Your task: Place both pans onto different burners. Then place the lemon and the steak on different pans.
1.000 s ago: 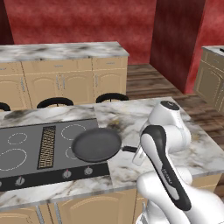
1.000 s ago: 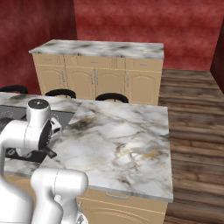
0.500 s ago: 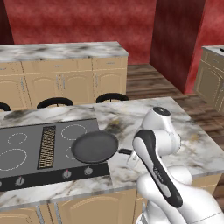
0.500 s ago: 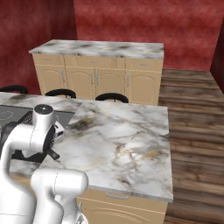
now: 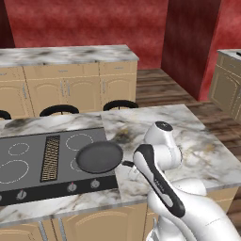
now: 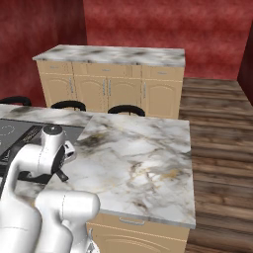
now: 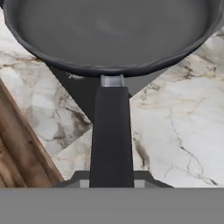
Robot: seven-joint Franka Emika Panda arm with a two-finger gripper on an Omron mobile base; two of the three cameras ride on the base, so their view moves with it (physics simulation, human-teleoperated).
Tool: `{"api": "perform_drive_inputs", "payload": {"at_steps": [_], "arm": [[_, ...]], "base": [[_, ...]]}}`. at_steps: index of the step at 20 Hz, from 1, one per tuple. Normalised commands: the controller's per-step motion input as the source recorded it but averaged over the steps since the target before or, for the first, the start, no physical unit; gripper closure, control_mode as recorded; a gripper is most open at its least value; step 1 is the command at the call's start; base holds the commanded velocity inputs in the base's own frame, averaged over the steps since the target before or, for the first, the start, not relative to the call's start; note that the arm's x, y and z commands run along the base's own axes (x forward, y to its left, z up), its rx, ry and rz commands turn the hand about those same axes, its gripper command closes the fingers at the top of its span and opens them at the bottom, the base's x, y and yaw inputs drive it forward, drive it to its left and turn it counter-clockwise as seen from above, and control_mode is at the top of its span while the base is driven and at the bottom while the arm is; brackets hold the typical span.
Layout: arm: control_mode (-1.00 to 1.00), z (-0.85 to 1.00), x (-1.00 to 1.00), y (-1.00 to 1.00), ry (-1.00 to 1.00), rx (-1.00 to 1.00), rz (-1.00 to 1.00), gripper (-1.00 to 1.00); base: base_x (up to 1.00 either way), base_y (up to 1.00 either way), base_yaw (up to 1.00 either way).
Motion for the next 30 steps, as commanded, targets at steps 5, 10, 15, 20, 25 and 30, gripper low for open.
{"api": "perform_drive_inputs", "payload": {"at_steps": [5,10,15,20,25,30], "arm": [[-1.00,-0.29,0.49,0.25,0.08,0.00,0.00,1.00],[-1.00,-0.13,0.54,0.12,0.09,0.00,0.00,1.00],[-1.00,-0.16,0.32,0.04,0.09,0.00,0.00,1.00],[-1.00,-0.30,0.11,0.17,0.01,0.02,0.04,1.00],[-1.00,-0.43,0.14,0.25,0.00,0.00,0.07,1.00],[-1.00,-0.34,0.25,0.21,0.00,0.00,0.05,1.00]], "base": [[0.00,0.00,0.00],[0.00,0.00,0.00],[0.00,0.00,0.00],[0.00,0.00,0.00],[0.00,0.00,0.00],[0.00,0.00,0.00]]}}
